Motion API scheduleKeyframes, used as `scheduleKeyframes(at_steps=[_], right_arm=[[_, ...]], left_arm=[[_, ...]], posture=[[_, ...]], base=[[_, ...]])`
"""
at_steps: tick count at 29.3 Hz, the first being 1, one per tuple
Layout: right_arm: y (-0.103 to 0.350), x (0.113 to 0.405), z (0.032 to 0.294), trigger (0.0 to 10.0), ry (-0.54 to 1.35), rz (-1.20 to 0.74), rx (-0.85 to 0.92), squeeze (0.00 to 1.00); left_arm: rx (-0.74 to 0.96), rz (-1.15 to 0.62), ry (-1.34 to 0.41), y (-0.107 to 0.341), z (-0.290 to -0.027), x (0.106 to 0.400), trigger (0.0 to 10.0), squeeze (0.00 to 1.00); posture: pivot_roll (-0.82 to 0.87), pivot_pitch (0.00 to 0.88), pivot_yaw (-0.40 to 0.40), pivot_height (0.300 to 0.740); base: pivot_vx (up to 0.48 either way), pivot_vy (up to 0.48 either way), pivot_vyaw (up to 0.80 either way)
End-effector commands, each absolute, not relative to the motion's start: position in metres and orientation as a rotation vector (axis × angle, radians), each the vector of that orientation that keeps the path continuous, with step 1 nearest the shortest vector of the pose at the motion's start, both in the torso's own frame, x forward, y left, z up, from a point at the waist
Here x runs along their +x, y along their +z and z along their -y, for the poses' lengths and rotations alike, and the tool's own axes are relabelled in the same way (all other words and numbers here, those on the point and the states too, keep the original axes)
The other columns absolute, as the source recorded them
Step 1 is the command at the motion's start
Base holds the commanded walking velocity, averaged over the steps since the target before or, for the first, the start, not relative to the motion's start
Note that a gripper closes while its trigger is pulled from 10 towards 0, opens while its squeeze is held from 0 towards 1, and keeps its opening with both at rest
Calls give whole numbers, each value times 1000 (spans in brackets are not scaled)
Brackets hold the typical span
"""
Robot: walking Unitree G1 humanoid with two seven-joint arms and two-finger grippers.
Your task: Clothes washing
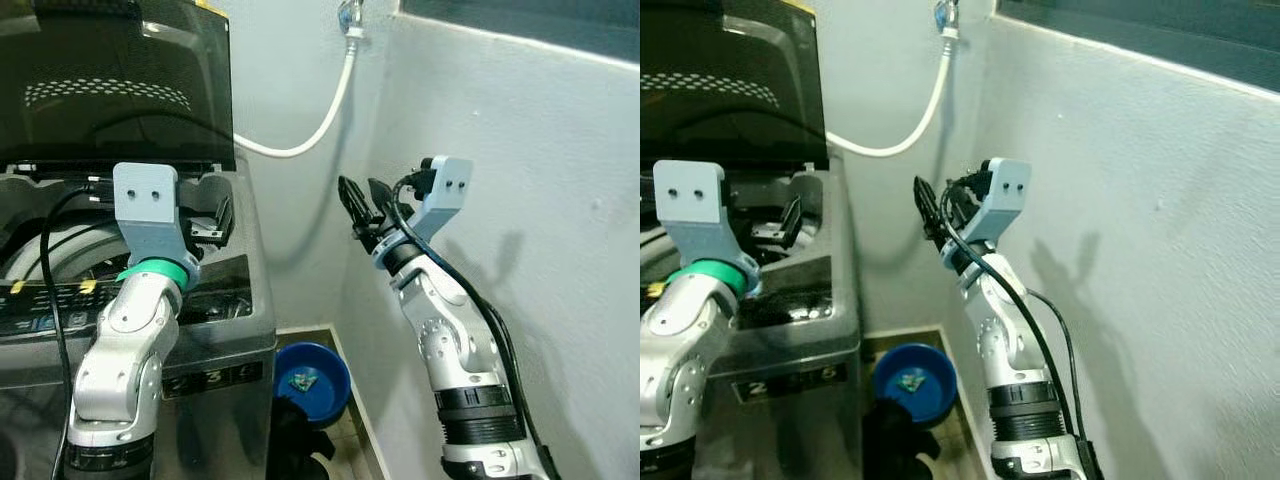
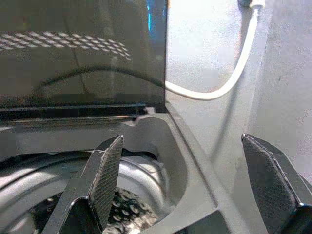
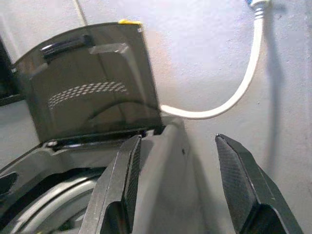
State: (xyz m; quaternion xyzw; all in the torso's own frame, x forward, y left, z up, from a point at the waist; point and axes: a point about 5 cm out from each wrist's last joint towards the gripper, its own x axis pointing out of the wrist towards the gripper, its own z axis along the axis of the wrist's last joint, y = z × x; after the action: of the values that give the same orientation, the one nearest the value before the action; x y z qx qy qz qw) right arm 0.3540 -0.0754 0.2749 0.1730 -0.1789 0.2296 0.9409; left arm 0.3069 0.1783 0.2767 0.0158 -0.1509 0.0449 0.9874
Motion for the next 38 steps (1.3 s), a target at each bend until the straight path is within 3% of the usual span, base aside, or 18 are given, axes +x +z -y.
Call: scheduleKeyframes(at_steps=[1, 16, 38], right_arm=[[275, 354, 74, 10000, 480, 359, 356, 0], [276, 353, 68, 10000, 504, 367, 276, 0], [275, 352, 61, 10000, 530, 363, 221, 0]], left_arm=[[37, 309, 90, 277, -178, 306, 10000, 0], [40, 328, 94, 279, -178, 305, 10000, 0], [77, 329, 91, 277, -175, 303, 10000, 0]], posture=[[58, 0, -82, 740], [57, 0, -85, 740], [57, 0, -101, 740]], base=[[0, 0, 0], [0, 0, 0], [0, 0, 772]])
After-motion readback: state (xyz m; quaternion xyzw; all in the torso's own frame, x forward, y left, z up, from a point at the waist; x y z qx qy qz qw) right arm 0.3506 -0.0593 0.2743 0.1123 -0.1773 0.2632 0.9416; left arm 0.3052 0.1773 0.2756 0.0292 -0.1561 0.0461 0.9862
